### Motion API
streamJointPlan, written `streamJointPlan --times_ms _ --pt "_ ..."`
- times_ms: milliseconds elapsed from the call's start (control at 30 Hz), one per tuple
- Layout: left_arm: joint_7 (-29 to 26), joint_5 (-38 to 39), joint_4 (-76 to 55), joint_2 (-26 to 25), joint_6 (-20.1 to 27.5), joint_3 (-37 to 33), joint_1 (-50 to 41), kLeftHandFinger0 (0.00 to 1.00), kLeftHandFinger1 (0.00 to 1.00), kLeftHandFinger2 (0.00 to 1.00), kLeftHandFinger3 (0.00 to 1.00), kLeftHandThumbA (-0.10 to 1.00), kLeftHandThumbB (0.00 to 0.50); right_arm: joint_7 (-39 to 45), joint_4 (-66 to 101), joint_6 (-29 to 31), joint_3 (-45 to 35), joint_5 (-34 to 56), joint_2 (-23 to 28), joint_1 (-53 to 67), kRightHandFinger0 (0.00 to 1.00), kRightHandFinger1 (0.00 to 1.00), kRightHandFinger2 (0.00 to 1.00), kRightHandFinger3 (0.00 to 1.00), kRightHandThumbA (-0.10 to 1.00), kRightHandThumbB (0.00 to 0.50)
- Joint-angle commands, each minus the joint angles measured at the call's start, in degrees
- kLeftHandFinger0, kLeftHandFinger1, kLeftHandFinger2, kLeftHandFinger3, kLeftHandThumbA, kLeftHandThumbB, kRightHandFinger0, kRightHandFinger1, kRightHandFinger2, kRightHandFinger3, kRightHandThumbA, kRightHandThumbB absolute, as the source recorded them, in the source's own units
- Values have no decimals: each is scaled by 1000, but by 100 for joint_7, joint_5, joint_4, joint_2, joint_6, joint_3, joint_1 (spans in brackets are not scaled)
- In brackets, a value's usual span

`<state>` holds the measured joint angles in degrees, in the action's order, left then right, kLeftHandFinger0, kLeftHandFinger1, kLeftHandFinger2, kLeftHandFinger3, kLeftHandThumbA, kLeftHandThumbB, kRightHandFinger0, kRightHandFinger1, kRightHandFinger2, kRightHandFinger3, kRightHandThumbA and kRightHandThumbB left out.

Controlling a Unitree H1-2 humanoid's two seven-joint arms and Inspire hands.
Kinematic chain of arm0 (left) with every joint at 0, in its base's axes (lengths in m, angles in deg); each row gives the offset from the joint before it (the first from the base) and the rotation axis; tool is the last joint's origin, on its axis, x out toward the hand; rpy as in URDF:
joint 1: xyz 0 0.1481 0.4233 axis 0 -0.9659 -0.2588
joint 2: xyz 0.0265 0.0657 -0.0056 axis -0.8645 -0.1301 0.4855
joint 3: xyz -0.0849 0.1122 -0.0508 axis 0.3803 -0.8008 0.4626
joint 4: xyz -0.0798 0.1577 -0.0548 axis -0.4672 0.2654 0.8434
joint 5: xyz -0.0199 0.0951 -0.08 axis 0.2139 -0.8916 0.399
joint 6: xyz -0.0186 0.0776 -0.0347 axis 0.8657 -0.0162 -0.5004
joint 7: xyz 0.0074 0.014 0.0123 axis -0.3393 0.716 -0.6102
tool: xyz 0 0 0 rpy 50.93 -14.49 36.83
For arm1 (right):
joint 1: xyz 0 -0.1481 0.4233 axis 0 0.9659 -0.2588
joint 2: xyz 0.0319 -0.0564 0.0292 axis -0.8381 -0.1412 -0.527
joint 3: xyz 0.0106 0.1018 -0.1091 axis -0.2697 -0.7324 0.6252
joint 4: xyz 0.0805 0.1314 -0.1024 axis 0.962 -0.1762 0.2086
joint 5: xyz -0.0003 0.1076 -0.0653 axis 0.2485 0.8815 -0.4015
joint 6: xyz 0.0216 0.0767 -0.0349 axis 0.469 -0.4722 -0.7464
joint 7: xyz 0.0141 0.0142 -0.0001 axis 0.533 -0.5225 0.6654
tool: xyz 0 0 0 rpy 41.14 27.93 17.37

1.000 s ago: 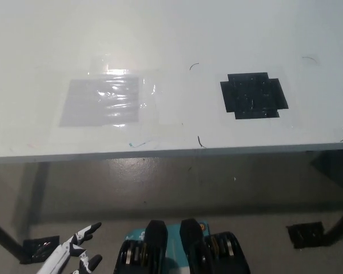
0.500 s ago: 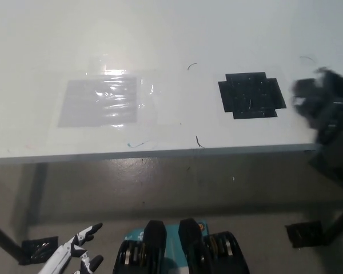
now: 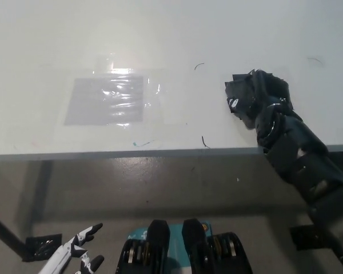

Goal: A whiteboard eraser is kept on the black marked spot on the table infront of the robot and the robot uses its right hand to swipe it back and forth on the table twice to clean it

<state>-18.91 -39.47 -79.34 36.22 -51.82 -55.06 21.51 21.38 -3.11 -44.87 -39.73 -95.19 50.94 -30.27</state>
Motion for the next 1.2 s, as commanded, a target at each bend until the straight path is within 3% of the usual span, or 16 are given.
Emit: streamJointPlan --times_ms 0,67,167,233,333,367,400,433,467,500,533,600,633,700,967,1167 --pt "22 18 -184 -104 61 31 5 1000 1000 1000 1000 821 370 -4 -38 -38 15 -25 183 -100 145 194 349 868 -100 228" --pt "15 33 -145 -88 96 27 16 1000 1000 1000 1000 823 369 50 -74 -86 27 -33 233 -98 162 202 363 882 -100 223" --pt "33 71 -143 -87 95 19 -1 1000 1000 1000 1000 812 367 59 -66 13 2 -3 316 -36 130 176 323 777 -100 223" --pt "26 37 -138 -92 94 18 -6 1000 1000 1000 1000 822 368 83 -57 9 37 -37 358 -15 58 112 280 872 -100 212" --pt "30 61 -143 -94 65 28 -1 1000 1000 1000 1000 822 370 97 -70 -12 60 -51 391 -31 134 171 336 948 -100 204" --pt "26 57 -137 -98 73 32 -2 1000 1000 1000 1000 822 371 80 -78 -10 58 -45 397 -45 141 167 335 952 -100 226" --pt "27 49 -145 -101 58 32 -5 1000 1000 1000 1000 825 374 74 -86 -32 83 -70 403 -60 106 135 314 938 -26 234" --pt "32 48 -150 -99 40 27 -5 1000 1000 1000 1000 826 374 177 -113 -151 159 -136 412 -129 200 269 448 948 128 232" --pt "32 48 -140 -97 57 24 -1 1000 1000 1000 1000 827 374 423 -126 -240 218 -165 415 -207 610 832 1000 1000 508 324" --pt "30 37 -144 -96 53 22 1 1000 1000 1000 1000 828 374 551 -107 -331 217 -148 403 -268 1000 1000 1000 1000 649 411" --pt "33 33 -152 -96 33 19 1 1000 1000 1000 1000 830 376 587 -69 -398 182 -102 389 -309 1000 1000 1000 1000 752 454" --pt "33 32 -146 -102 36 24 8 1000 1000 1000 1000 834 379 694 47 -407 75 15 379 -382 1000 1000 1000 1000 822 499" --pt "34 24 -160 -104 21 23 6 1000 1000 1000 1000 835 379 936 190 -347 39 72 415 -426 1000 1000 1000 1000 925 500" --pt "35 34 -168 -102 7 25 1 1000 1000 1000 1000 834 381 1103 451 -156 -164 277 466 -512 1000 1000 1000 1000 989 500" --pt "54 76 -129 -92 33 9 43 1000 1000 1000 1000 825 383 1280 2370 297 -1214 1016 670 -391 1000 1000 1000 1000 1000 500" --pt "50 75 -103 -78 68 -2 29 1000 1000 1000 1000 828 382 1608 4958 -448 -1852 1311 937 -67 1000 1000 1000 1000 1000 500"
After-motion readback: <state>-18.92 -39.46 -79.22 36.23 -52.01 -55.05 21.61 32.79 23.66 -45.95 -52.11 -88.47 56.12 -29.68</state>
